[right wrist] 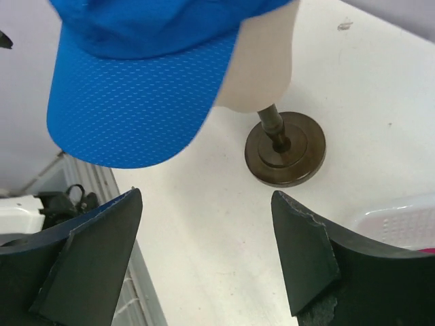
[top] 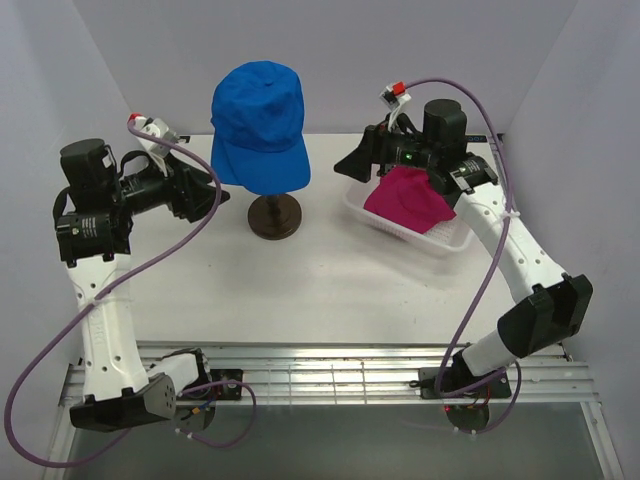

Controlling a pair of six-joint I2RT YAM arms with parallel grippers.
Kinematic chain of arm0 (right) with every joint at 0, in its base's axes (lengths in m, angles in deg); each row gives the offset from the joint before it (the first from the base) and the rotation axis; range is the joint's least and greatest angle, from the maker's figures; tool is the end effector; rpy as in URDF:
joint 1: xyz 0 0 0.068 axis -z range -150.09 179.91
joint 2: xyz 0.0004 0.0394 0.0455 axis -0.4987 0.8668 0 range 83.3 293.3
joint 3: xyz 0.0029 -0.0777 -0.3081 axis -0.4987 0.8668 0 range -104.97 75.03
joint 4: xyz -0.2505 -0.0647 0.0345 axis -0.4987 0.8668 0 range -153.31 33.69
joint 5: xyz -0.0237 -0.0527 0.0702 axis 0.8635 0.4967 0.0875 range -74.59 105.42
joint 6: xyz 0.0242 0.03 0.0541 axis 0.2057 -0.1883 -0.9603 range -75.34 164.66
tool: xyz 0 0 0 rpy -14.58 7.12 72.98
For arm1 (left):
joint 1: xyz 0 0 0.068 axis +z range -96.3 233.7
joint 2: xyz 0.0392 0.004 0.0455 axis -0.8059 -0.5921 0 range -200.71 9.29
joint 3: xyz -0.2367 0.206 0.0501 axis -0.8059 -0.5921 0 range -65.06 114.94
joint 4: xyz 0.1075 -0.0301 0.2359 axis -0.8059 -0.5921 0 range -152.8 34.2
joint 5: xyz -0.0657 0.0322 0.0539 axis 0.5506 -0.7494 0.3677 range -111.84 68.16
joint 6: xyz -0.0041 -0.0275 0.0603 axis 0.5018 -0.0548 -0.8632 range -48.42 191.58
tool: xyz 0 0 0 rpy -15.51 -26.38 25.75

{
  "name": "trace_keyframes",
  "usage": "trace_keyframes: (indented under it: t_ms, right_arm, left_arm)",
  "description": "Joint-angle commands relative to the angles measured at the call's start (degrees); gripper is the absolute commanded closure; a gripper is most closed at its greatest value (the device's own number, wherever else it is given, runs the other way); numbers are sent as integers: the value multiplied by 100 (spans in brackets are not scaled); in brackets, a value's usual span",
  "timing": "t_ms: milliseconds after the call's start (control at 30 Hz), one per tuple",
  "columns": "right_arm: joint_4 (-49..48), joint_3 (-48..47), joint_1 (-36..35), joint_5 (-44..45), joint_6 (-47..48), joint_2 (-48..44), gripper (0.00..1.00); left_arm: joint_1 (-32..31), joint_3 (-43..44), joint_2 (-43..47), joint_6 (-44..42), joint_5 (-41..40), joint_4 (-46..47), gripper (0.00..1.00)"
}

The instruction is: Stack the hats

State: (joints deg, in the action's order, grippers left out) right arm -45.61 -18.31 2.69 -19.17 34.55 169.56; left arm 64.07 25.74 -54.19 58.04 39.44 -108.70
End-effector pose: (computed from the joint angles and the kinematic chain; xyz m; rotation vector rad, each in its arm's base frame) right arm 0.2979 0.1869 0.4911 -0.7170 1.6856 0.9940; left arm 0.1663 -0.0164 0.5138 0.6939 1.7135 -0.7774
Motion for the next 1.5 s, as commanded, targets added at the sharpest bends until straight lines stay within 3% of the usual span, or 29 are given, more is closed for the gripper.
trace_keyframes:
  t_ms: [0, 100, 133, 167, 400, 700, 1167, 1467]
  right_arm:
    - [-1915, 482, 393, -1365, -1588, -4, 18]
    - [-3548, 983, 683, -1840, -2835, 233, 14]
    - [-4163, 1298, 744, -2050, -3718, 364, 14]
    - [-5387, 1414, 797, -2104, -4153, 444, 13]
    - [-7093, 1134, 771, -2333, -5721, 1393, 23]
    - [-8045, 932, 516, -2281, -6574, 2026, 24]
    - [-7069, 677, 191, -2113, -5933, 2334, 29]
    - [-7992, 922, 130, -2149, -6776, 2387, 52]
  left_arm:
    - [0, 244, -120, 325, -97, 324, 28]
    - [0, 324, -296, 544, -352, 570, 27]
    - [0, 315, -348, 589, -353, 623, 27]
    - [0, 315, -384, 633, -353, 693, 27]
    - [0, 403, -577, 871, -397, 887, 27]
    - [0, 403, -700, 958, -397, 914, 28]
    - [0, 315, -639, 994, -283, 931, 28]
    - [-9, 315, -639, 1002, -257, 931, 28]
